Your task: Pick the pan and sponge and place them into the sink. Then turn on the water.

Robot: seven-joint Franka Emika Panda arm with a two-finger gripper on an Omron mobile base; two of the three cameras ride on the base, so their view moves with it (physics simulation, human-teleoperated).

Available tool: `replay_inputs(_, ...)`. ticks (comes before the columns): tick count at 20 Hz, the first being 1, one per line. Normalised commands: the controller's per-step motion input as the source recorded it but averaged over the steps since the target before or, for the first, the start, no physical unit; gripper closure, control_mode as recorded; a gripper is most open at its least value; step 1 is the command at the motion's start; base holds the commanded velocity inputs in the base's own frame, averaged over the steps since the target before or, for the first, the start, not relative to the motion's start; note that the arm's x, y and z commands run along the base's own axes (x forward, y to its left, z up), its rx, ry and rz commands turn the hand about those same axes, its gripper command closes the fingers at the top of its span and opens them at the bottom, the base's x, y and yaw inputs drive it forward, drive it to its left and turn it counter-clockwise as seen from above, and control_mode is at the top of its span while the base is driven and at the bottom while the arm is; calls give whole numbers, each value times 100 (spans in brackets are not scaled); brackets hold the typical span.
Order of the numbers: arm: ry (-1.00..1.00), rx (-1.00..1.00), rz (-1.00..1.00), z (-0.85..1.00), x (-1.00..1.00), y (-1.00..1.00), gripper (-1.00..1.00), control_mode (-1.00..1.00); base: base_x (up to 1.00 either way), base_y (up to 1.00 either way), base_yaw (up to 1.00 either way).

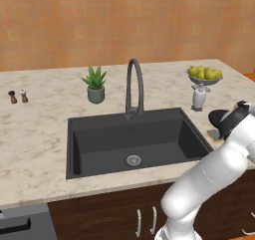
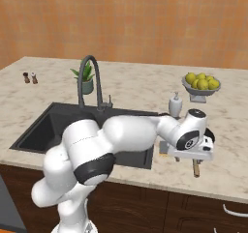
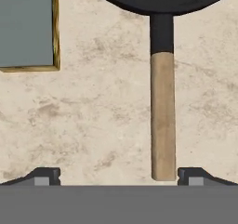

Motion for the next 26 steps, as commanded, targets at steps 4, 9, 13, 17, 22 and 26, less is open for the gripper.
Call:
replay_inputs(4, 5, 0, 0, -19, 29, -31, -100, -100, 0, 0, 0)
replay_inputs(9, 5, 0, 0, -28, 18, -27, -100, -100, 0, 0, 0)
replay_inputs(13, 3, 0, 0, -39, 11, -10, -100, -100, 0, 0, 0)
replay_inputs(17, 1, 0, 0, -33, 10, -14, -100, -100, 0, 0, 0)
replay_inputs(22, 0, -1, 0, -40, 0, -1, 100, -100, 0, 0, 0)
replay_inputs(26, 4, -3, 0, -59, -2, 0, 100, -100, 0, 0, 0)
